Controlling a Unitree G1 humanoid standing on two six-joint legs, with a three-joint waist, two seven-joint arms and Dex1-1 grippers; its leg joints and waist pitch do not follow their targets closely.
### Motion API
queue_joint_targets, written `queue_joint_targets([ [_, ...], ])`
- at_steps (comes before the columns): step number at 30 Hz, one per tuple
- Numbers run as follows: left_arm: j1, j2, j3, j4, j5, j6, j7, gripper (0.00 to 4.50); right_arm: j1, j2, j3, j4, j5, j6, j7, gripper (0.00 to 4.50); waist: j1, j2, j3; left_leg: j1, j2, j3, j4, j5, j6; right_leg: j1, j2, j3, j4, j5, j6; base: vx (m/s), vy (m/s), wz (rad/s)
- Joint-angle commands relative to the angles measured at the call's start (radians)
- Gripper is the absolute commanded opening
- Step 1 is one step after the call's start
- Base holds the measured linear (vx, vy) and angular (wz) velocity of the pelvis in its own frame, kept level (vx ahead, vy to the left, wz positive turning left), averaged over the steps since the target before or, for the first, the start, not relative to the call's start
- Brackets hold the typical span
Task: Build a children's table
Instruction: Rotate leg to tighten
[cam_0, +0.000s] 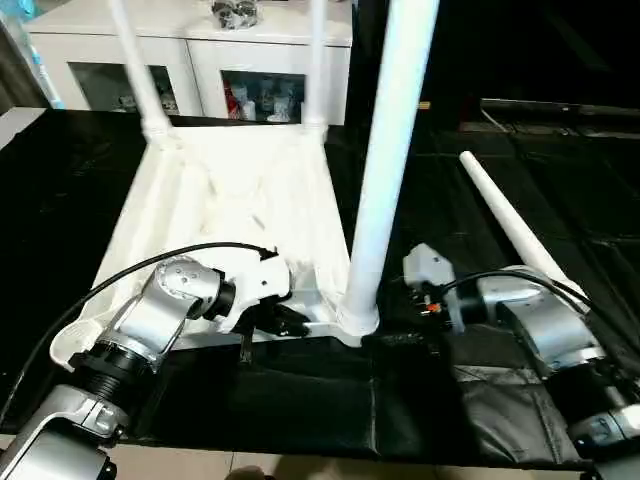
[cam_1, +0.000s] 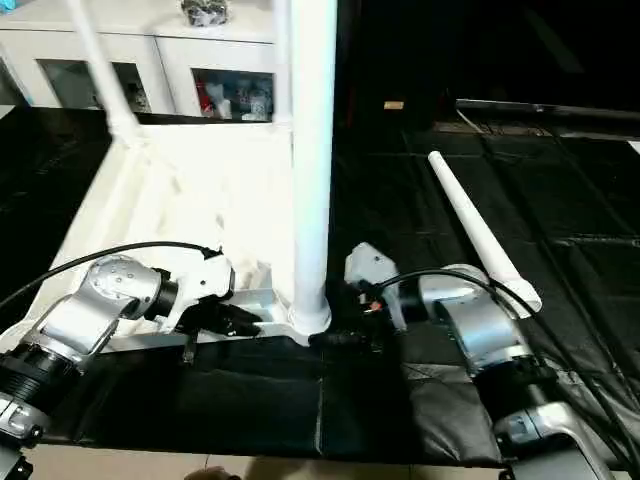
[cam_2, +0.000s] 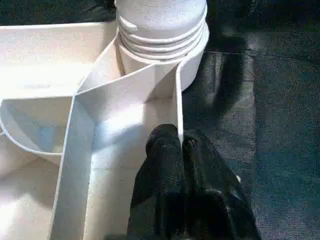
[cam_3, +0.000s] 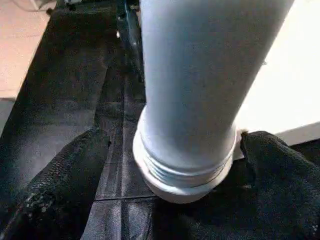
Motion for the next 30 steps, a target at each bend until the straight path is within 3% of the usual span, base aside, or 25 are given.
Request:
queue_joint_targets([
  [1, -0.01, -0.006, -0.048, -0.004, 0.022, -0.022, -0.037, 0.0, -0.024, 0.004, 0.004, 0.017, -0.011, -0.012, -0.004, 4.47, -0.006, -0.004, -0.072, 0.017, 0.055, -0.018, -0.068, -0.187, 0.04, 0.052, -0.09, 0.069, -0.072, -0.295, -0.163, 0.0, 0.0, 0.0],
  [4, -0.009, -0.004, -0.052, -0.006, 0.022, -0.027, -0.041, 0.0, -0.032, 0.01, 0.004, 0.026, -0.01, -0.01, -0.008, 4.47, -0.005, -0.003, -0.073, 0.016, 0.056, -0.018, -0.068, -0.176, 0.043, 0.051, -0.089, 0.069, -0.071, -0.284, -0.166, 0.0, 0.0, 0.0],
  [9, -0.009, -0.003, -0.057, 0.0, 0.027, -0.045, -0.05, 0.0, -0.042, 0.015, 0.01, 0.053, -0.012, -0.024, -0.005, 3.93, -0.005, -0.004, -0.075, 0.015, 0.056, -0.017, -0.066, -0.155, 0.05, 0.052, -0.088, 0.069, -0.064, -0.242, -0.177, 0.0, 0.0, 0.0],
  [13, -0.007, -0.001, -0.063, -0.002, 0.027, -0.05, -0.054, 0.0, -0.052, 0.023, 0.015, 0.078, -0.017, -0.036, -0.011, 3.72, -0.005, -0.005, -0.074, 0.015, 0.055, -0.016, -0.066, -0.165, 0.047, 0.052, -0.089, 0.069, -0.067, -0.264, -0.172, 0.0, 0.0, 0.0],
  [20, -0.001, 0.003, -0.07, -0.009, 0.028, -0.056, -0.059, 0.0, -0.067, 0.038, 0.012, 0.109, -0.013, -0.047, -0.017, 2.96, -0.007, -0.006, -0.073, 0.014, 0.055, -0.017, -0.067, -0.17, 0.045, 0.053, -0.09, 0.069, -0.068, -0.277, -0.168, 0.0, 0.0, 0.0],
  [30, 0.002, 0.012, -0.076, -0.008, 0.031, -0.063, -0.072, 0.0, -0.079, 0.059, 0.006, 0.137, -0.008, -0.076, -0.002, 2.72, -0.01, -0.004, -0.074, 0.013, 0.055, -0.017, -0.066, -0.166, 0.046, 0.054, -0.089, 0.068, -0.066, -0.27, -0.17, 0.0, 0.0, 0.0],
])
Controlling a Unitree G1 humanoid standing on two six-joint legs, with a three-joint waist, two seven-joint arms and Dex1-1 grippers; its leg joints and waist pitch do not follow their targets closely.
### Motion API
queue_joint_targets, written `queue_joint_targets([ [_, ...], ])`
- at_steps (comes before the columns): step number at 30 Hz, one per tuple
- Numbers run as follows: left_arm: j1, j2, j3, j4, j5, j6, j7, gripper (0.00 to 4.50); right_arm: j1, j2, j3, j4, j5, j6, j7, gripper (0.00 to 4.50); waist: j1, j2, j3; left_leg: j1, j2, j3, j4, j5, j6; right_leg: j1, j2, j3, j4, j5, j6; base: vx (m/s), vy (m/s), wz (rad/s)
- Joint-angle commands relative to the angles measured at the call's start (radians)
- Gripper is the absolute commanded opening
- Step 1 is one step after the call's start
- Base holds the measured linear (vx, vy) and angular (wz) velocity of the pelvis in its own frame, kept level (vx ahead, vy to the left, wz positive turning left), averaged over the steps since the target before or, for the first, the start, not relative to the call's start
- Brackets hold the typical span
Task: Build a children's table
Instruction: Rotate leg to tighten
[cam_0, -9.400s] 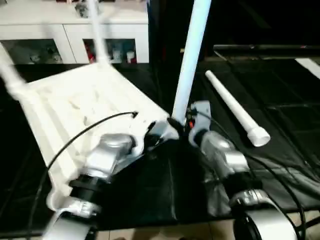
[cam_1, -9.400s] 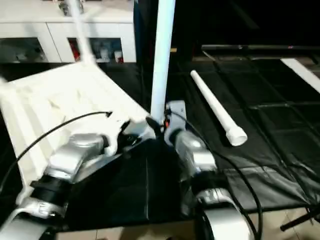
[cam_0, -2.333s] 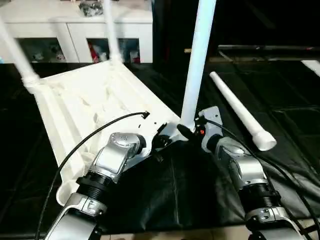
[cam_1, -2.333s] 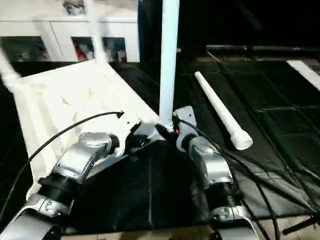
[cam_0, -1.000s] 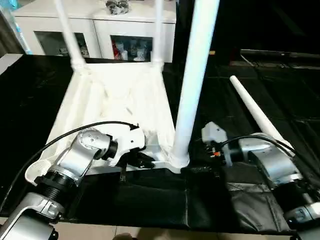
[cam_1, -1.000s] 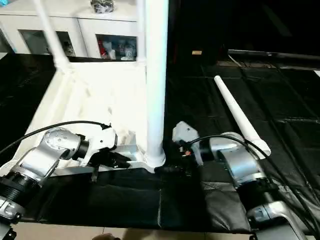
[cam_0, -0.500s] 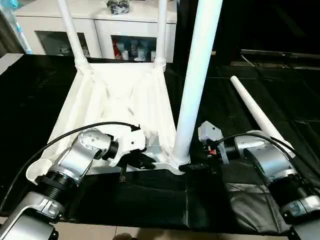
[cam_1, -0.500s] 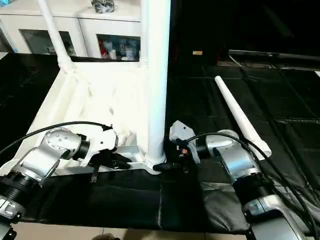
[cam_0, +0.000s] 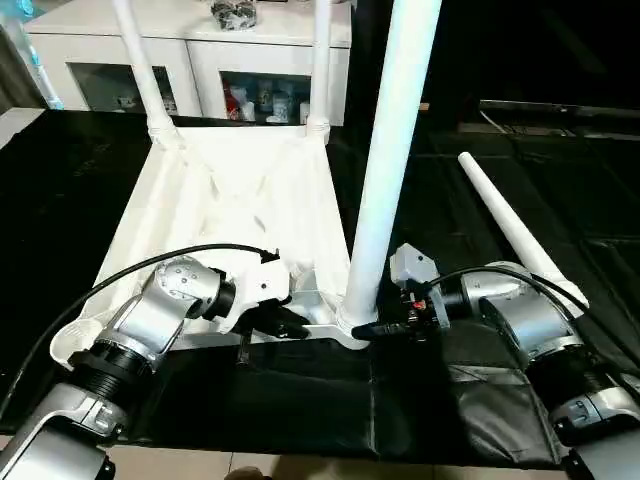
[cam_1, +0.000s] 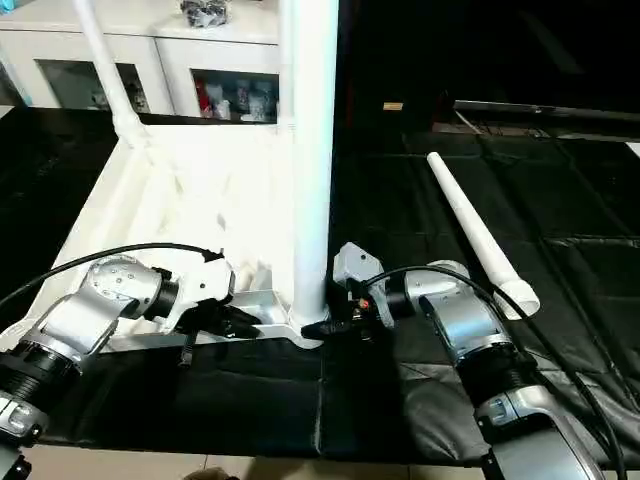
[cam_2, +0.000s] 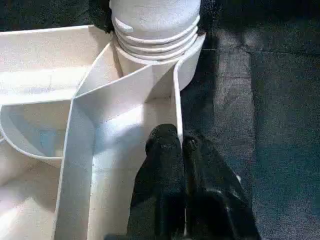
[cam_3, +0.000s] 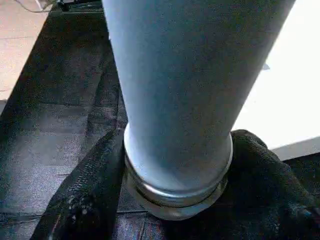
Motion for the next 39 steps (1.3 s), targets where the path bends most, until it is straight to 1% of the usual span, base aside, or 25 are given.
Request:
queue_joint_targets([
  [1, 0.002, 0.002, -0.063, -0.015, 0.022, -0.027, -0.068, 0.0, -0.03, 0.007, -0.004, 0.011, 0.005, -0.016, -0.001, 2.72, -0.004, 0.0, -0.073, 0.013, 0.054, -0.018, -0.066, -0.17, 0.044, 0.053, -0.089, 0.068, -0.069, -0.273, -0.17, 0.0, 0.0, 0.0],
  [4, 0.001, 0.001, -0.061, -0.014, 0.024, -0.015, -0.066, 0.0, -0.029, 0.011, -0.009, 0.011, 0.012, -0.013, 0.0, 2.7, -0.005, 0.0, -0.073, 0.014, 0.054, -0.018, -0.067, -0.178, 0.041, 0.053, -0.088, 0.068, -0.07, -0.279, -0.169, 0.0, 0.0, 0.0],
  [6, -0.003, -0.025, -0.045, -0.009, 0.018, 0.033, -0.02, 0.0, -0.008, 0.033, -0.04, -0.014, 0.05, 0.044, -0.028, 2.69, -0.004, 0.006, -0.073, 0.015, 0.055, -0.019, -0.067, -0.18, 0.039, 0.052, -0.087, 0.068, -0.068, -0.272, -0.173, 0.0, 0.0, 0.0],
  [7, -0.004, -0.033, -0.04, -0.007, 0.017, 0.046, -0.007, 0.0, -0.003, 0.038, -0.046, -0.019, 0.055, 0.055, -0.039, 2.69, -0.006, 0.005, -0.073, 0.016, 0.055, -0.017, -0.067, -0.18, 0.04, 0.052, -0.086, 0.069, -0.07, -0.268, -0.175, 0.0, 0.0, 0.0],
  [11, -0.028, -0.119, 0.009, 0.023, 0.005, 0.139, 0.135, 0.0, 0.047, 0.103, -0.089, -0.064, 0.078, 0.138, -0.176, 2.69, -0.008, 0.001, -0.067, 0.02, 0.053, -0.019, -0.069, -0.218, 0.017, 0.05, -0.088, 0.068, -0.079, -0.339, -0.159, 0.0, 0.0, 0.0],
  [12, -0.037, -0.162, 0.034, 0.026, -0.006, 0.186, 0.2, 0.0, 0.068, 0.149, -0.115, -0.086, 0.097, 0.18, -0.249, 2.69, -0.01, 0.005, -0.066, 0.02, 0.05, -0.023, -0.07, -0.239, 0.009, 0.052, -0.091, 0.064, -0.084, -0.389, -0.147, 0.0, 0.0, 0.0],
  [13, -0.038, -0.165, 0.036, 0.026, -0.006, 0.19, 0.204, 0.0, 0.069, 0.152, -0.117, -0.087, 0.099, 0.183, -0.254, 2.69, -0.014, 0.002, -0.063, 0.019, 0.05, -0.023, -0.071, -0.245, 0.007, 0.052, -0.091, 0.063, -0.09, -0.413, -0.135, 0.0, 0.0, 0.0],
  [14, -0.047, -0.215, 0.066, 0.022, -0.02, 0.25, 0.28, 0.0, 0.081, 0.211, -0.143, -0.092, 0.11, 0.207, -0.345, 2.69, -0.018, 0.008, -0.064, 0.026, 0.048, -0.026, -0.069, -0.27, -0.001, 0.047, -0.093, 0.061, -0.098, -0.468, -0.113, 0.0, 0.0, 0.0],
  [15, -0.055, -0.259, 0.092, 0.016, -0.033, 0.298, 0.345, 0.0, 0.083, 0.265, -0.171, -0.083, 0.121, 0.227, -0.429, 2.69, -0.025, 0.006, -0.06, 0.024, 0.049, -0.024, -0.072, -0.276, -0.003, 0.046, -0.09, 0.061, -0.101, -0.472, -0.111, 0.0, 0.0, 0.0],
  [16, -0.058, -0.274, 0.102, 0.015, -0.036, 0.314, 0.366, 0.0, 0.079, 0.284, -0.182, -0.073, 0.124, 0.231, -0.46, 2.69, -0.033, 0.013, -0.058, 0.025, 0.046, -0.03, -0.073, -0.307, -0.013, 0.047, -0.092, 0.052, -0.107, -0.51, -0.102, 0.0, 0.0, 0.0],
  [17, -0.062, -0.297, 0.116, 0.013, -0.04, 0.338, 0.398, 0.0, 0.073, 0.311, -0.199, -0.059, 0.128, 0.237, -0.507, 2.69, -0.043, 0.007, -0.058, 0.021, 0.043, -0.031, -0.072, -0.317, -0.016, 0.053, -0.091, 0.048, -0.109, -0.528, -0.091, 0.0, 0.0, 0.0],
  [18, -0.074, -0.352, 0.148, 0.014, -0.045, 0.379, 0.478, 0.0, 0.048, 0.373, -0.239, -0.008, 0.135, 0.237, -0.618, 2.69, -0.049, 0.008, -0.061, 0.019, 0.041, -0.036, -0.072, -0.324, -0.018, 0.057, -0.093, 0.042, -0.113, -0.549, -0.071, 0.0, 0.0, 0.0],
  [19, -0.079, -0.372, 0.16, 0.016, -0.045, 0.391, 0.509, 0.0, 0.037, 0.392, -0.251, 0.01, 0.133, 0.233, -0.656, 2.69, -0.064, 0.011, -0.059, 0.018, 0.04, -0.039, -0.072, -0.329, -0.017, 0.054, -0.094, 0.038, -0.119, -0.547, -0.07, 0.0, 0.0, 0.0],
  [21, -0.094, -0.425, 0.192, 0.027, -0.051, 0.406, 0.59, 0.0, 0.004, 0.438, -0.271, 0.064, 0.117, 0.214, -0.752, 2.69, -0.077, 0.013, -0.062, 0.016, 0.037, -0.041, -0.072, -0.334, -0.011, 0.058, -0.091, 0.035, -0.121, -0.531, -0.065, 0.0, 0.0, 0.0],
  [22, -0.094, -0.425, 0.192, 0.027, -0.051, 0.406, 0.59, 0.0, 0.004, 0.438, -0.271, 0.064, 0.117, 0.214, -0.752, 2.69, -0.084, 0.013, -0.065, 0.013, 0.037, -0.042, -0.072, -0.322, -0.002, 0.061, -0.09, 0.036, -0.119, -0.493, -0.074, 0.0, 0.0, 0.0],
  [24, -0.122, -0.468, 0.221, 0.061, -0.04, 0.391, 0.672, 0.0, -0.04, 0.474, -0.274, 0.113, 0.07, 0.19, -0.848, 2.69, -0.088, 0.014, -0.068, 0.01, 0.038, -0.041, -0.073, -0.299, 0.009, 0.061, -0.088, 0.038, -0.113, -0.432, -0.094, 0.0, 0.0, 0.0],
  [26, -0.132, -0.459, 0.212, 0.075, -0.012, 0.366, 0.68, 0.0, -0.045, 0.482, -0.294, 0.104, 0.069, 0.191, -0.857, 2.69, -0.083, 0.009, -0.072, 0.015, 0.037, -0.034, -0.07, -0.257, 0.028, 0.058, -0.088, 0.047, -0.106, -0.353, -0.129, 0.0, 0.0, 0.0],
  [28, -0.132, -0.449, 0.204, 0.078, 0.001, 0.355, 0.671, 0.0, -0.041, 0.483, -0.307, 0.092, 0.068, 0.187, -0.863, 3.24, -0.077, 0.009, -0.076, 0.011, 0.038, -0.03, -0.068, -0.202, 0.047, 0.061, -0.087, 0.051, -0.096, -0.287, -0.15, 0.0, 0.0, 0.0],
  [29, -0.128, -0.434, 0.193, 0.073, 0.016, 0.346, 0.656, 0.0, -0.03, 0.478, -0.317, 0.08, 0.054, 0.172, -0.871, 3.38, -0.074, 0.009, -0.078, 0.01, 0.038, -0.029, -0.067, -0.183, 0.052, 0.062, -0.088, 0.052, -0.092, -0.263, -0.156, 0.0, 0.0, 0.0],
  [31, -0.126, -0.424, 0.185, 0.073, 0.023, 0.338, 0.647, 0.0, -0.02, 0.469, -0.317, 0.072, 0.047, 0.166, -0.875, 3.45, -0.066, 0.008, -0.085, 0.004, 0.04, -0.028, -0.065, -0.11, 0.073, 0.067, -0.088, 0.054, -0.076, -0.16, -0.181, 0.0, 0.0, 0.0],
  [32, -0.123, -0.413, 0.175, 0.077, 0.032, 0.318, 0.639, 0.0, -0.004, 0.455, -0.316, 0.065, 0.041, 0.149, -0.883, 3.6, -0.066, 0.012, -0.085, 0.003, 0.042, -0.027, -0.063, -0.082, 0.085, 0.065, -0.086, 0.055, -0.07, -0.111, -0.197, 0.0, 0.0, 0.0],
  [35, -0.122, -0.406, 0.165, 0.083, 0.033, 0.298, 0.626, 0.0, 0.019, 0.435, -0.32, 0.051, 0.043, 0.117, -0.888, 3.9, -0.062, 0.014, -0.083, 0.005, 0.044, -0.024, -0.064, -0.091, 0.098, 0.061, -0.085, 0.056, -0.07, -0.093, -0.206, 0.0, 0.0, 0.0],
  [37, -0.12, -0.399, 0.156, 0.086, 0.032, 0.279, 0.609, 0.0, 0.049, 0.401, -0.314, 0.012, 0.018, 0.069, -0.898, 3.98, -0.061, 0.016, -0.079, 0.008, 0.044, -0.023, -0.066, -0.133, 0.083, 0.06, -0.085, 0.055, -0.079, -0.153, -0.194, 0.0, 0.0, 0.0],
  [38, -0.119, -0.397, 0.155, 0.085, 0.031, 0.276, 0.602, 0.0, 0.058, 0.393, -0.313, -0.001, 0.009, 0.058, -0.903, 4.23, -0.061, 0.016, -0.079, 0.008, 0.044, -0.023, -0.066, -0.133, 0.083, 0.06, -0.085, 0.055, -0.079, -0.153, -0.194, 0.0, 0.0, 0.0],
  [39, -0.116, -0.392, 0.149, 0.083, 0.033, 0.271, 0.592, 0.0, 0.073, 0.384, -0.327, -0.032, 0.023, 0.065, -0.891, 4.23, -0.058, 0.018, -0.077, 0.011, 0.044, -0.022, -0.068, -0.16, 0.071, 0.059, -0.084, 0.057, -0.085, -0.187, -0.182, 0.0, 0.0, 0.0],
])
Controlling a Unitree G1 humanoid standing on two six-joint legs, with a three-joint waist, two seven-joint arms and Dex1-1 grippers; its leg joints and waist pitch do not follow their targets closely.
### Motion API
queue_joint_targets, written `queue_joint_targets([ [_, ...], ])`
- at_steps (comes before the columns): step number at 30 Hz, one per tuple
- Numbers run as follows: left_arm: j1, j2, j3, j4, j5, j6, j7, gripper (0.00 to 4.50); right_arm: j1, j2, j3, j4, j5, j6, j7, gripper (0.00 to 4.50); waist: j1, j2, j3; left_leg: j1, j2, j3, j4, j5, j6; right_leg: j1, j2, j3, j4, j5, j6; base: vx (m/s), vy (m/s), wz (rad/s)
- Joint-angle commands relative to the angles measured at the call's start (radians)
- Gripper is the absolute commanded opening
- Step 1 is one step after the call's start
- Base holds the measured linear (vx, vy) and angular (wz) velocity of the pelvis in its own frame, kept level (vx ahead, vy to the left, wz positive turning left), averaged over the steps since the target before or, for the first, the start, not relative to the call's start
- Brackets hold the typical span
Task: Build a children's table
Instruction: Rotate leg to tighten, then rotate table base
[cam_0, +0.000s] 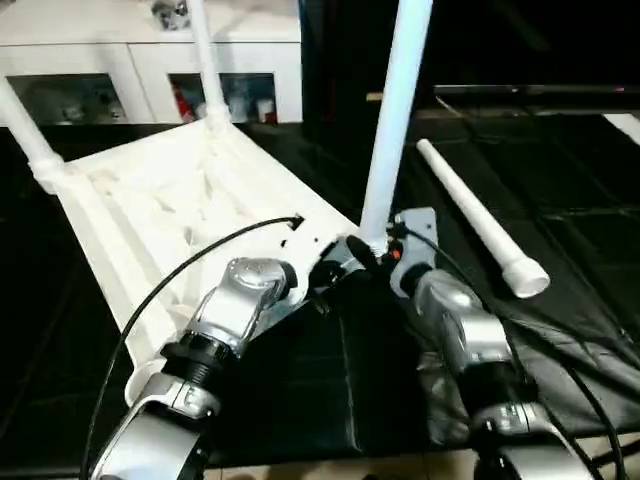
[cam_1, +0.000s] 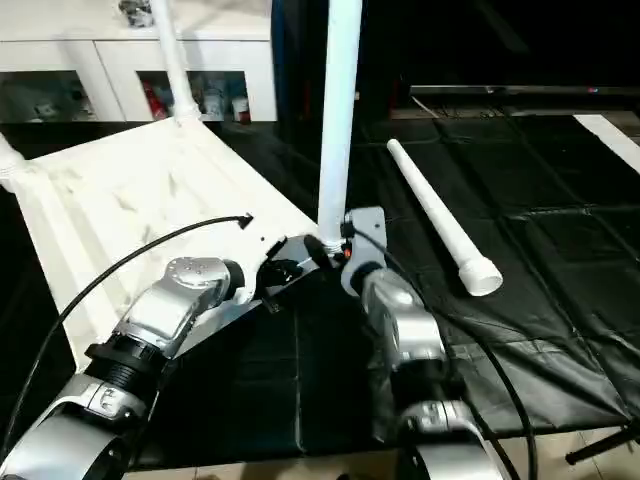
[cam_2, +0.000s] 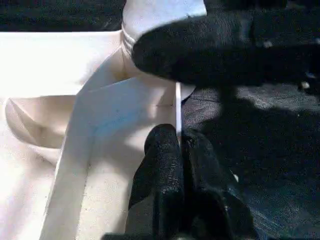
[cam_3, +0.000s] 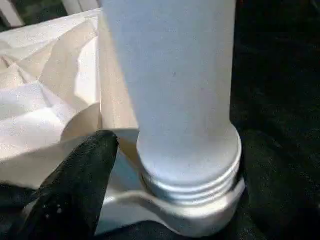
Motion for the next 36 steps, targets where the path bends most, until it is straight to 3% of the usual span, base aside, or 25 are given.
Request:
queue_joint_targets([
  [1, -0.029, -0.004, -0.014, -0.021, -0.016, -0.059, -0.035, 0.0, 0.016, -0.006, 0.005, -0.07, 0.014, 0.008, 0.025, 4.33, 0.003, 0.005, -0.078, 0.011, 0.046, -0.016, -0.061, -0.166, 0.068, 0.068, -0.084, 0.064, -0.067, -0.211, -0.173, 0.0, 0.0, 0.0],
  [4, -0.019, -0.004, -0.006, -0.024, -0.024, -0.071, -0.04, 0.0, 0.076, -0.03, -0.035, -0.183, 0.053, 0.031, 0.043, 4.43, 0.012, 0.002, -0.077, 0.013, 0.046, -0.014, -0.061, -0.154, 0.072, 0.066, -0.084, 0.067, -0.068, -0.219, -0.158, 0.0, 0.0, 0.0],
  [5, -0.009, -0.007, 0.007, -0.045, -0.056, -0.059, -0.07, 0.0, 0.114, -0.038, -0.049, -0.246, 0.083, 0.046, 0.062, 4.43, 0.016, -0.008, -0.077, 0.012, 0.046, -0.013, -0.062, -0.148, 0.078, 0.067, -0.085, 0.068, -0.068, -0.223, -0.153, 0.0, 0.0, 0.0],
  [7, -0.003, -0.008, 0.012, -0.057, -0.069, -0.056, -0.081, 0.27, 0.136, -0.043, -0.055, -0.277, 0.097, 0.047, 0.07, 4.48, 0.02, -0.002, -0.078, 0.012, 0.048, -0.014, -0.061, -0.135, 0.08, 0.065, -0.087, 0.069, -0.064, -0.22, -0.154, 0.0, 0.0, 0.0],
  [9, 0.006, -0.01, 0.024, -0.074, -0.09, -0.058, -0.086, 0.47, 0.181, -0.054, -0.057, -0.335, 0.119, 0.034, 0.077, 4.5, 0.027, -0.01, -0.078, 0.01, 0.05, -0.012, -0.061, -0.127, 0.082, 0.064, -0.089, 0.069, -0.064, -0.222, -0.157, 0.0, 0.0, 0.0],
  [10, 0.013, -0.011, 0.034, -0.083, -0.101, -0.067, -0.086, 0.47, 0.202, -0.052, -0.069, -0.366, 0.138, 0.04, 0.074, 4.5, 0.031, -0.008, -0.077, 0.01, 0.05, -0.013, -0.061, -0.127, 0.082, 0.064, -0.089, 0.069, -0.064, -0.226, -0.158, 0.0, 0.0, 0.0],
  [12, 0.024, -0.012, 0.051, -0.096, -0.12, -0.081, -0.089, 0.64, 0.235, -0.05, -0.088, -0.414, 0.166, 0.056, 0.068, 4.5, 0.035, -0.013, -0.073, 0.01, 0.048, -0.011, -0.064, -0.145, 0.082, 0.061, -0.089, 0.068, -0.071, -0.276, -0.138, 0.0, 0.0, 0.0],
  [13, 0.032, -0.012, 0.067, -0.11, -0.141, -0.086, -0.096, 0.64, 0.256, -0.05, -0.099, -0.446, 0.181, 0.068, 0.067, 4.5, 0.034, -0.033, -0.072, 0.008, 0.047, -0.01, -0.065, -0.146, 0.082, 0.064, -0.09, 0.068, -0.073, -0.303, -0.124, 0.0, 0.0, 0.0],
  [14, 0.037, -0.012, 0.079, -0.121, -0.155, -0.086, -0.103, 0.64, 0.267, -0.052, -0.102, -0.464, 0.188, 0.074, 0.07, 4.5, 0.038, -0.023, -0.071, 0.008, 0.048, -0.011, -0.065, -0.145, 0.078, 0.062, -0.093, 0.069, -0.074, -0.325, -0.114, 0.0, 0.0, 0.0],
  [15, 0.04, -0.012, 0.089, -0.13, -0.166, -0.083, -0.107, 0.64, 0.276, -0.054, -0.102, -0.477, 0.193, 0.078, 0.073, 4.5, 0.037, -0.021, -0.071, 0.009, 0.047, -0.01, -0.065, -0.147, 0.076, 0.06, -0.091, 0.068, -0.076, -0.334, -0.109, 0.0, 0.0, 0.0],
  [16, 0.043, -0.009, 0.121, -0.153, -0.193, -0.061, -0.103, 0.64, 0.298, -0.072, -0.085, -0.499, 0.193, 0.097, 0.099, 4.5, 0.035, -0.032, -0.069, 0.007, 0.047, -0.012, -0.068, -0.152, 0.071, 0.062, -0.089, 0.066, -0.077, -0.347, -0.098, 0.0, 0.0, 0.0],
  [18, 0.039, 0.006, 0.153, -0.171, -0.213, -0.04, -0.09, 0.64, 0.319, -0.101, -0.051, -0.511, 0.179, 0.111, 0.134, 4.5, 0.037, -0.027, -0.068, 0.01, 0.048, -0.013, -0.068, -0.165, 0.064, 0.059, -0.09, 0.065, -0.08, -0.363, -0.091, 0.0, 0.0, 0.0],
  [22, 0.013, 0.141, 0.194, -0.183, -0.144, -0.027, -0.026, 0.64, 0.331, -0.175, 0.057, -0.514, 0.108, 0.177, 0.186, 4.5, 0.029, -0.022, -0.064, 0.013, 0.039, -0.015, -0.068, -0.203, 0.048, 0.056, -0.085, 0.061, -0.092, -0.439, -0.049, 0.0, 0.0, 0.0],
  [23, 0.009, 0.182, 0.204, -0.187, -0.127, -0.028, -0.024, 0.64, 0.326, -0.183, 0.074, -0.507, 0.087, 0.193, 0.177, 4.5, 0.025, -0.028, -0.064, 0.011, 0.04, -0.017, -0.071, -0.199, 0.044, 0.056, -0.081, 0.061, -0.091, -0.438, -0.041, 0.0, 0.0, 0.0],
  [24, 0.009, 0.182, 0.204, -0.187, -0.127, -0.028, -0.024, 0.45, 0.326, -0.183, 0.074, -0.507, 0.087, 0.193, 0.177, 4.5, 0.025, -0.026, -0.063, 0.013, 0.041, -0.017, -0.071, -0.202, 0.04, 0.054, -0.082, 0.062, -0.09, -0.441, -0.04, 0.0, 0.0, 0.0],
  [26, 0.007, 0.299, 0.222, -0.209, -0.072, 0.011, -0.012, 0.27, 0.316, -0.185, 0.1, -0.51, 0.075, 0.221, 0.166, 4.5, 0.029, -0.025, -0.065, 0.018, 0.045, -0.018, -0.071, -0.197, 0.033, 0.05, -0.085, 0.065, -0.085, -0.421, -0.054, 0.0, 0.0, 0.0],
  [28, 0.008, 0.334, 0.22, -0.213, -0.051, 0.027, -0.009, 0.27, 0.313, -0.183, 0.107, -0.516, 0.081, 0.232, 0.168, 4.5, 0.028, -0.019, -0.065, 0.018, 0.05, -0.02, -0.074, -0.193, 0.027, 0.049, -0.083, 0.066, -0.078, -0.381, -0.066, 0.0, 0.0, 0.0],
  [32, 0.022, 0.434, 0.179, -0.217, 0.026, 0.067, 0.0, 0.11, 0.291, -0.18, 0.137, -0.507, 0.08, 0.247, 0.176, 4.5, 0.032, -0.017, -0.068, 0.022, 0.052, -0.02, -0.075, -0.182, 0.017, 0.048, -0.083, 0.072, -0.064, -0.304, -0.096, 0.0, 0.0, 0.0],
  [33, 0.036, 0.499, 0.146, -0.213, 0.08, 0.091, 0.002, 0.11, 0.268, -0.181, 0.158, -0.486, 0.069, 0.26, 0.178, 4.5, 0.035, -0.018, -0.068, 0.025, 0.053, -0.02, -0.074, -0.179, 0.013, 0.046, -0.084, 0.074, -0.059, -0.287, -0.111, 0.0, 0.0, 0.0],
  [36, 0.057, 0.597, 0.094, -0.19, 0.182, 0.12, 0.025, 0.11, 0.233, -0.186, 0.188, -0.455, 0.046, 0.295, 0.186, 4.5, 0.03, -0.017, -0.066, 0.018, 0.049, -0.019, -0.076, -0.176, 0.008, 0.05, -0.083, 0.077, -0.055, -0.275, -0.113, 0.0, 0.0, 0.0],
])
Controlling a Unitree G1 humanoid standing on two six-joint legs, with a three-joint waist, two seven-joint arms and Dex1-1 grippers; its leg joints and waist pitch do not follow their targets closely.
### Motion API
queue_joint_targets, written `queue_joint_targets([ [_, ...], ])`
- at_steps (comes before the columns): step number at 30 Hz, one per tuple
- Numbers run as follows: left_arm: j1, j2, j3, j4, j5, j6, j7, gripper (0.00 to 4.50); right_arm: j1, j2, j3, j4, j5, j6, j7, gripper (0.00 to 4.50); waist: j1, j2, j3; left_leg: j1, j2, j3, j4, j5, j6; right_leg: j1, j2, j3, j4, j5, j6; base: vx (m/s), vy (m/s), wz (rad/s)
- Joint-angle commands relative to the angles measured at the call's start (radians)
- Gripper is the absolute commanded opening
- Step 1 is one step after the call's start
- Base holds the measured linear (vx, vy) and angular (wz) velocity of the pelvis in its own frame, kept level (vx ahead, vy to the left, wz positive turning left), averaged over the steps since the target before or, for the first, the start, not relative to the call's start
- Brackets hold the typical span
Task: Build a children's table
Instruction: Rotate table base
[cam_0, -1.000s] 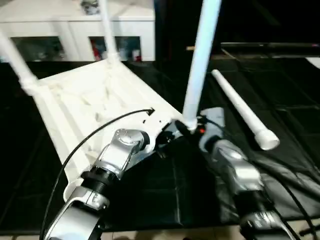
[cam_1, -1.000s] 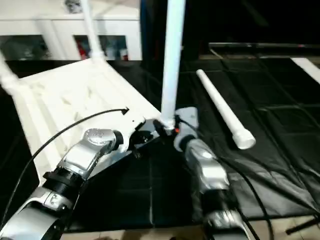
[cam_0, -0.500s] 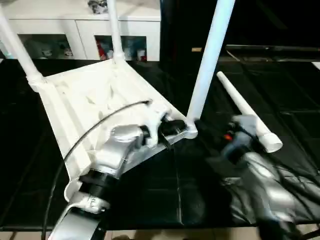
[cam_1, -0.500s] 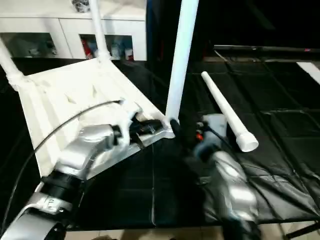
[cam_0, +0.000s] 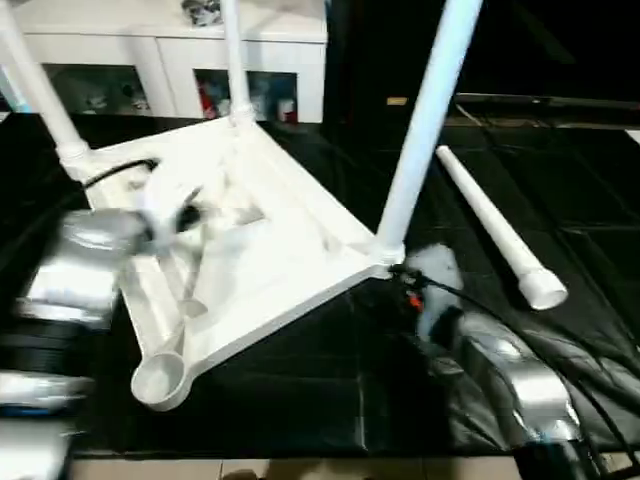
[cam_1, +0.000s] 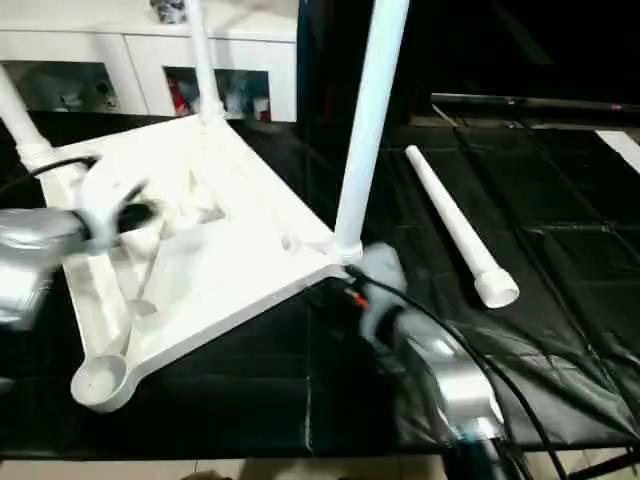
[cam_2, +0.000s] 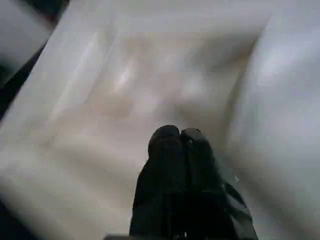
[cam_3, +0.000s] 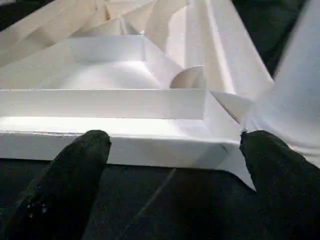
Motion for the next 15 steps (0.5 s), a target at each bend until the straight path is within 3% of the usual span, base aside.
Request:
queue_joint_targets([
  [1, 0.015, 0.031, -0.029, 0.014, 0.07, 0.026, 0.024, 0.11, -0.007, -0.011, 0.011, 0.026, -0.023, 0.028, 0.009, 4.5, -0.002, 0.006, -0.066, 0.018, 0.05, -0.022, -0.076, -0.181, 0.005, 0.049, -0.087, 0.071, -0.057, -0.281, -0.122, 0.0, 0.0, 0.0],
  [5, 0.03, 0.067, -0.061, 0.03, 0.136, 0.05, 0.055, 0.11, -0.014, -0.013, 0.019, 0.034, -0.023, 0.036, 0.008, 4.5, 0.002, 0.01, -0.066, 0.025, 0.053, -0.022, -0.077, -0.209, -0.012, 0.044, -0.087, 0.074, -0.06, -0.282, -0.128, 0.0, 0.0, 0.0],
  [8, 0.034, 0.09, -0.084, 0.036, 0.163, 0.066, 0.069, 0.11, -0.015, -0.013, 0.027, 0.035, -0.016, 0.043, 0.004, 4.5, 0.002, 0.01, -0.066, 0.023, 0.052, -0.024, -0.079, -0.22, -0.018, 0.047, -0.088, 0.074, -0.059, -0.276, -0.13, 0.0, 0.0, 0.0],
  [15, 0.07, 0.074, -0.106, 0.018, 0.119, 0.081, -0.041, 0.11, -0.016, 0.0, 0.031, 0.059, -0.03, 0.049, -0.012, 4.5, 0.002, 0.01, -0.066, 0.019, 0.05, -0.026, -0.079, -0.231, -0.02, 0.05, -0.093, 0.073, -0.065, -0.312, -0.127, 0.0, 0.0, 0.0],
])
